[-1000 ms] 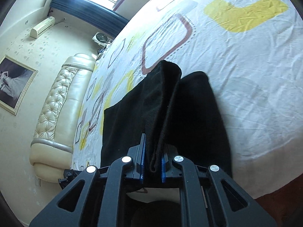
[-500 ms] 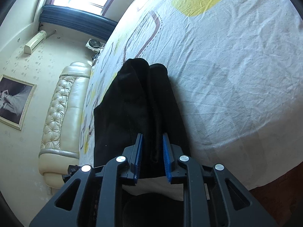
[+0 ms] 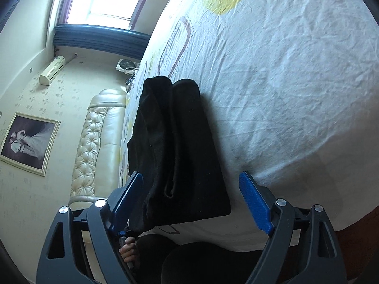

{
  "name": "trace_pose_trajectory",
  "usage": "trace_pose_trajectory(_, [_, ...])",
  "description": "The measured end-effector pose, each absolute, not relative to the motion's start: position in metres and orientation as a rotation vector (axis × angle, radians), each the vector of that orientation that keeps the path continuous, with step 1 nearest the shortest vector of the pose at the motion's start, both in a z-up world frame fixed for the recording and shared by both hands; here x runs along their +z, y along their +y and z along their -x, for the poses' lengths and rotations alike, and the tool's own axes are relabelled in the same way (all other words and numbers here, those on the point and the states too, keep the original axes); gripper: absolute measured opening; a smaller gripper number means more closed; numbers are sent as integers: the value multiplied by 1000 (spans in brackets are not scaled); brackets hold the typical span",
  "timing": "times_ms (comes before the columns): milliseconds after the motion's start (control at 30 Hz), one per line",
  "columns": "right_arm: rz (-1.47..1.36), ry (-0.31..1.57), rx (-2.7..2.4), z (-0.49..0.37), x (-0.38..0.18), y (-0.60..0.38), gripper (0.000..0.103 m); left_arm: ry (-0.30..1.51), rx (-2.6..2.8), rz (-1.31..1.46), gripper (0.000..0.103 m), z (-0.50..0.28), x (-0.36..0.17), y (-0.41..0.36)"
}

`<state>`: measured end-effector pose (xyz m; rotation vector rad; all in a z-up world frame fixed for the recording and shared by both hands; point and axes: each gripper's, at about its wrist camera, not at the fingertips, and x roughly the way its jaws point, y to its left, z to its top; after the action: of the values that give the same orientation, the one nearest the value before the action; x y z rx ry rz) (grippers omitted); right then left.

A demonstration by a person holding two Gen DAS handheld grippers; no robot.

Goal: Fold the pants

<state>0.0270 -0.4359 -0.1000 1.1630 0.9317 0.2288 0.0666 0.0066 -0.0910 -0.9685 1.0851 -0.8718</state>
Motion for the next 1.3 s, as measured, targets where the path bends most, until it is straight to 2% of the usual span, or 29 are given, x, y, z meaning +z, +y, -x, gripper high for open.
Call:
trace_pose_trajectory(200, [-1122, 959, 268, -39, -100, -415, 84, 1062, -862, 1006, 98, -61, -92, 8])
trace_pose_trajectory(267, [-1071, 973, 265, -39, -97, -412, 77, 1071, -837, 1032, 98, -62, -96, 11])
trace_pose_trajectory(300, [-1037, 991, 251, -39, -96, -410, 72, 1092, -815, 1032, 94, -63, -97, 12])
trace_pose_trajectory(333, [-1004, 1010, 236, -40, -95, -409, 61, 1122, -789, 1022, 86, -62, -100, 11])
trace_pose_trajectory(367, [-993, 1016, 229, -39, -96, -409, 58, 1151, -765, 1000, 70, -62, -102, 9])
trace_pose_trajectory(400, [-999, 1013, 229, -38, -98, -409, 57, 1171, -740, 962, 59, -61, -103, 7])
trace_pose_trajectory(500, [-1016, 1007, 228, -37, -102, -411, 56, 1168, -733, 879, 53, -61, -103, 5])
trace_pose_trajectory(600, [-1025, 1001, 228, -37, -104, -413, 56, 1175, -732, 828, 42, -65, -100, 2])
trace_pose_trajectory(1300, [-1052, 981, 224, -33, -106, -411, 56, 1140, -696, 683, 30, -63, -85, -4])
